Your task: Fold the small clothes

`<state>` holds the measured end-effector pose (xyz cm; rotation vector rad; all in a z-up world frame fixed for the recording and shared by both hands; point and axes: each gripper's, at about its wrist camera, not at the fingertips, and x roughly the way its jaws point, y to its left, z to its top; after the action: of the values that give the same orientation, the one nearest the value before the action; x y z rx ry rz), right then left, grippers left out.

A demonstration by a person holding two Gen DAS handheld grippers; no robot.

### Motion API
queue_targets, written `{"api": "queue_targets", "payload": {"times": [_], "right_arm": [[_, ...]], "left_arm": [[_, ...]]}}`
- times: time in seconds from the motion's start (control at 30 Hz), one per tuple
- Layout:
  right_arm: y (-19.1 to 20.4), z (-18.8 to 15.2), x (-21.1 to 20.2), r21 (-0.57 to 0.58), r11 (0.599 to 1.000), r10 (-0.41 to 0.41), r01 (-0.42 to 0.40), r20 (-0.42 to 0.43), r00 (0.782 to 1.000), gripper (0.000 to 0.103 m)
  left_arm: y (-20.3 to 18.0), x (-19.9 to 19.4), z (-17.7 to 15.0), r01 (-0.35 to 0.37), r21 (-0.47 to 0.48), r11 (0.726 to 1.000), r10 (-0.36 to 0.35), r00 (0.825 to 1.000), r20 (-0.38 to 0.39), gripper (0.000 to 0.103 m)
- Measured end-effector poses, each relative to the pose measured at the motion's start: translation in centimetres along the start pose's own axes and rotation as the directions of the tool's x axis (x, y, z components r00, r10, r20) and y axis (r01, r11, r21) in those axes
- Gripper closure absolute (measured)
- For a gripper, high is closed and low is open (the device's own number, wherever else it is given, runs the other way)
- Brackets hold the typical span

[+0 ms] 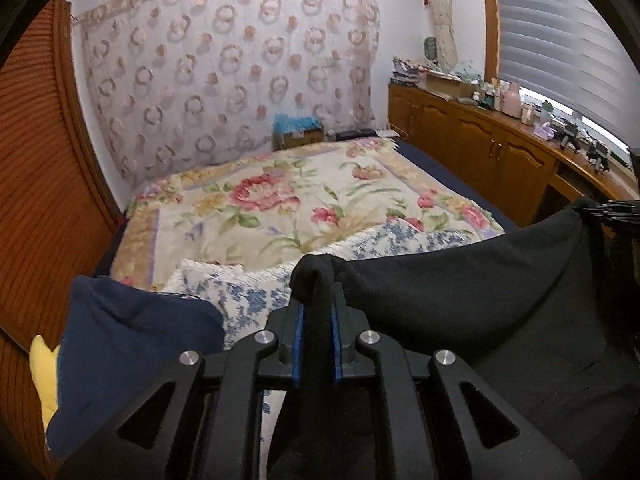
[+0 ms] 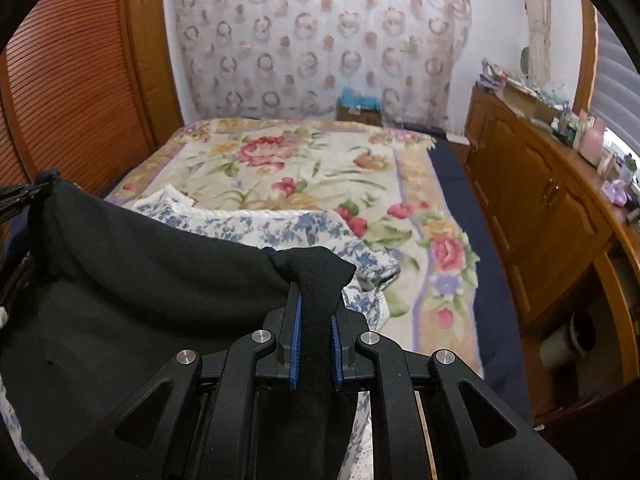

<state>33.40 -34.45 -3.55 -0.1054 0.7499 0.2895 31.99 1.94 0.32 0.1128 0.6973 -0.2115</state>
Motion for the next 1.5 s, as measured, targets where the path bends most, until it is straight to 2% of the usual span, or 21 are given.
{"api": "queue_targets", "payload": {"times": [0.07,0.1,0.17,0.23,0.33,0.53,0.77,0.9,1.03,1.27,1.47,1.5], "right_arm": [[0.0,0.4,0.6,0.010,1.000,-0.009,0.010,-0.026,1.000,0.087],[0.0,0.4,0.8,0.019,1.000,-0.019,0.020,-0.033,0.999,0.079],[-0.2,0.5,1.0,0.031,0.999,-0.033,0.034,-0.033,0.999,0.067],[-0.2,0.1,0.4,0.051,0.998,-0.034,0.035,-0.025,0.999,0.059],[0.0,-1.5,-1.0,0.071,0.997,-0.037,0.038,-0.013,0.999,0.058],[0.9,-6.1,-3.3,0.128,0.992,-0.012,0.017,-0.041,0.999,0.058],[2.1,-11.0,-4.6,0.171,0.984,-0.029,0.049,-0.115,0.993,0.058],[1.7,-12.6,-4.6,0.219,0.974,-0.036,0.066,-0.139,0.990,0.058],[1.5,-13.5,-3.9,0.235,0.969,-0.040,0.074,-0.145,0.989,0.058],[2.4,-12.8,-3.5,0.212,0.976,-0.032,0.056,-0.112,0.993,0.058],[3.6,-12.5,-4.0,0.172,0.984,-0.017,0.035,-0.106,0.994,0.058],[3.9,-12.6,-4.0,0.165,0.986,-0.012,0.030,-0.107,0.994,0.061]], "left_arm": [[0.1,0.2,0.1,0.015,0.005,1.000,-0.015,0.999,-0.031,0.080],[0.5,0.1,0.3,0.027,0.007,1.000,-0.027,0.999,-0.036,0.077],[0.3,-0.7,0.0,0.030,0.009,1.000,-0.030,0.999,-0.031,0.065],[0.5,-1.4,-0.7,0.043,0.004,0.999,-0.043,0.999,-0.031,0.062],[0.3,-2.4,-2.7,0.081,-0.011,0.997,-0.082,0.995,-0.054,0.058],[-0.2,-3.2,-7.2,0.099,-0.060,0.993,-0.105,0.989,-0.104,0.056],[-1.2,-3.9,-10.7,0.083,-0.117,0.990,-0.099,0.985,-0.141,0.056],[-1.7,-4.0,-11.9,0.061,-0.130,0.990,-0.082,0.983,-0.165,0.056],[-1.9,-3.3,-12.7,0.038,-0.146,0.989,-0.066,0.979,-0.193,0.056],[-1.7,-2.3,-13.7,-0.006,-0.184,0.983,-0.037,0.973,-0.228,0.056],[-1.5,-1.9,-13.8,-0.021,-0.205,0.979,-0.025,0.975,-0.221,0.056],[-1.5,-1.7,-13.7,-0.026,-0.211,0.977,-0.021,0.975,-0.219,0.056]]}}
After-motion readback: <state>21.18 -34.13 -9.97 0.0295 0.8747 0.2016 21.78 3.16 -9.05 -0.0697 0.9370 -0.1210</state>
